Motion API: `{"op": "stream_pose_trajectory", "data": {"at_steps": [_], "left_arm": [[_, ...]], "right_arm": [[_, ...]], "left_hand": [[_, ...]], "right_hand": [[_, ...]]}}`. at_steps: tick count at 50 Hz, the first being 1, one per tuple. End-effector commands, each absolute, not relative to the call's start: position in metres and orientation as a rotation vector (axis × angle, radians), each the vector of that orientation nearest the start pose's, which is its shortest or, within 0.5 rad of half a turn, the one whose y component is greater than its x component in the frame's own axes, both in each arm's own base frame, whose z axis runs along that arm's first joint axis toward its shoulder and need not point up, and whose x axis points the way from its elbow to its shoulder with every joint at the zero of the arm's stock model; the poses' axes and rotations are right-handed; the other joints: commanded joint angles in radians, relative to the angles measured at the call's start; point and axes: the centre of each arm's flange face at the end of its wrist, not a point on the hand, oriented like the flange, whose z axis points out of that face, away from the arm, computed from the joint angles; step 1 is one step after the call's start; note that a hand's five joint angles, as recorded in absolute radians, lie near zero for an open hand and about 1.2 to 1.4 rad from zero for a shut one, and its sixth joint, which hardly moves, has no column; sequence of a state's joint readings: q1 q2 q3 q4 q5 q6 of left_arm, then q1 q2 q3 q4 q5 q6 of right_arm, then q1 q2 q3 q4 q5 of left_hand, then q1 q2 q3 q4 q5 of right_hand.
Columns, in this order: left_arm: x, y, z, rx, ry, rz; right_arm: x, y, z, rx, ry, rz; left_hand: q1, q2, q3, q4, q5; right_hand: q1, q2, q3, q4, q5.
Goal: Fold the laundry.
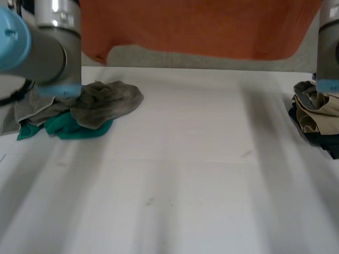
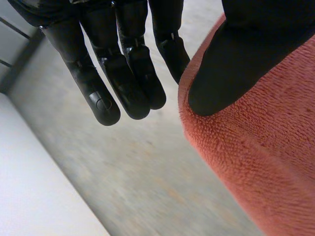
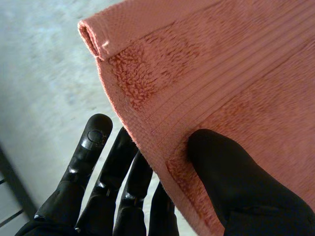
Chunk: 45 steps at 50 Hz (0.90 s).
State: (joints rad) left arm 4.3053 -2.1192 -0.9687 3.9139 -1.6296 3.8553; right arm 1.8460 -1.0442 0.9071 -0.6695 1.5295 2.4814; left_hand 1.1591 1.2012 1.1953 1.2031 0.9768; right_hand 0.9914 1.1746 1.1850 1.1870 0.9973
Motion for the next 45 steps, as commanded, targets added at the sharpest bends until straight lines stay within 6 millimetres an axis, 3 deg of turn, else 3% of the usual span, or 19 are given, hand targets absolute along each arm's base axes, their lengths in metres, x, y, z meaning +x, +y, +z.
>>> {"op": "stream_pose_trajectory", "data": {"at_steps": [1,3,4,6,9,10,12,13,18,20,26,32,35,38,43,45], "left_arm": [[-0.293,-0.356,0.287,0.707,1.271,-2.472],[-0.292,-0.352,0.266,0.756,1.335,-2.428],[-0.29,-0.346,0.245,0.801,1.401,-2.381],[-0.287,-0.34,0.227,0.84,1.458,-2.338],[-0.282,-0.329,0.197,0.906,1.552,-2.258],[-0.281,-0.326,0.188,0.924,1.576,-2.234],[-0.277,-0.319,0.165,0.974,1.641,-2.165],[-0.276,-0.316,0.16,0.988,1.659,-2.146],[-0.27,-0.297,0.141,1.062,1.738,-2.045],[-0.264,-0.284,0.142,1.113,1.75,-1.975],[-0.243,-0.243,0.155,1.255,1.798,-1.77],[-0.216,-0.18,0.157,1.456,2.018,-1.412],[-0.206,-0.154,0.152,1.555,2.137,-1.204],[-0.206,-0.152,0.152,1.572,2.154,-1.171],[-0.219,-0.179,0.157,1.479,2.051,-1.386],[-0.223,-0.188,0.157,1.439,2.021,-1.456]], "right_arm": [[0.254,-0.397,0.334,-0.844,1.443,-2.995],[0.253,-0.394,0.304,-0.928,1.533,-2.899],[0.253,-0.391,0.293,-0.96,1.571,-2.855],[0.252,-0.381,0.258,-1.049,1.684,-2.715],[0.25,-0.369,0.225,-1.137,1.784,-2.575],[0.25,-0.359,0.203,-1.19,1.845,-2.475],[0.249,-0.349,0.187,-1.221,1.891,-2.39],[0.247,-0.341,0.174,-1.252,1.932,-2.322],[0.242,-0.317,0.153,-1.334,2.061,-2.117],[0.24,-0.309,0.149,-1.368,2.113,-2.031],[0.217,-0.274,0.181,-1.507,2.293,-1.768],[0.182,-0.223,0.189,-1.738,2.476,-1.192],[0.174,-0.22,0.191,-1.759,2.491,-1.143],[0.169,-0.23,0.189,-1.749,2.508,-1.226],[0.172,-0.251,0.186,-1.663,2.494,-1.465],[0.173,-0.258,0.177,-1.603,2.506,-1.475]], "left_hand": [[0.237,0.195,0.201,0.193,0.245],[0.237,0.195,0.201,0.193,0.245],[0.237,0.195,0.201,0.193,0.245],[0.237,0.195,0.201,0.193,0.245],[0.237,0.195,0.201,0.193,0.245],[0.237,0.195,0.201,0.193,0.245],[0.237,0.195,0.201,0.193,0.245],[0.237,0.195,0.201,0.193,0.245],[0.237,0.195,0.201,0.193,0.245],[0.237,0.195,0.201,0.193,0.245],[0.237,0.195,0.201,0.193,0.245],[0.237,0.195,0.201,0.193,0.245],[0.237,0.195,0.201,0.193,0.245],[0.237,0.195,0.201,0.193,0.245],[0.237,0.195,0.201,0.193,0.245],[0.237,0.195,0.201,0.193,0.245]], "right_hand": [[0.405,0.222,0.211,0.209,0.224],[0.405,0.222,0.211,0.209,0.224],[0.405,0.222,0.211,0.209,0.224],[0.405,0.222,0.211,0.209,0.224],[0.405,0.222,0.211,0.209,0.224],[0.405,0.222,0.211,0.209,0.224],[0.405,0.222,0.211,0.209,0.224],[0.405,0.222,0.211,0.209,0.224],[0.405,0.222,0.211,0.209,0.224],[0.405,0.222,0.211,0.209,0.224],[0.405,0.222,0.211,0.209,0.224],[0.405,0.222,0.211,0.209,0.224],[0.405,0.222,0.211,0.209,0.224],[0.405,0.222,0.211,0.209,0.224],[0.405,0.222,0.211,0.209,0.224],[0.405,0.222,0.211,0.209,0.224]]}}
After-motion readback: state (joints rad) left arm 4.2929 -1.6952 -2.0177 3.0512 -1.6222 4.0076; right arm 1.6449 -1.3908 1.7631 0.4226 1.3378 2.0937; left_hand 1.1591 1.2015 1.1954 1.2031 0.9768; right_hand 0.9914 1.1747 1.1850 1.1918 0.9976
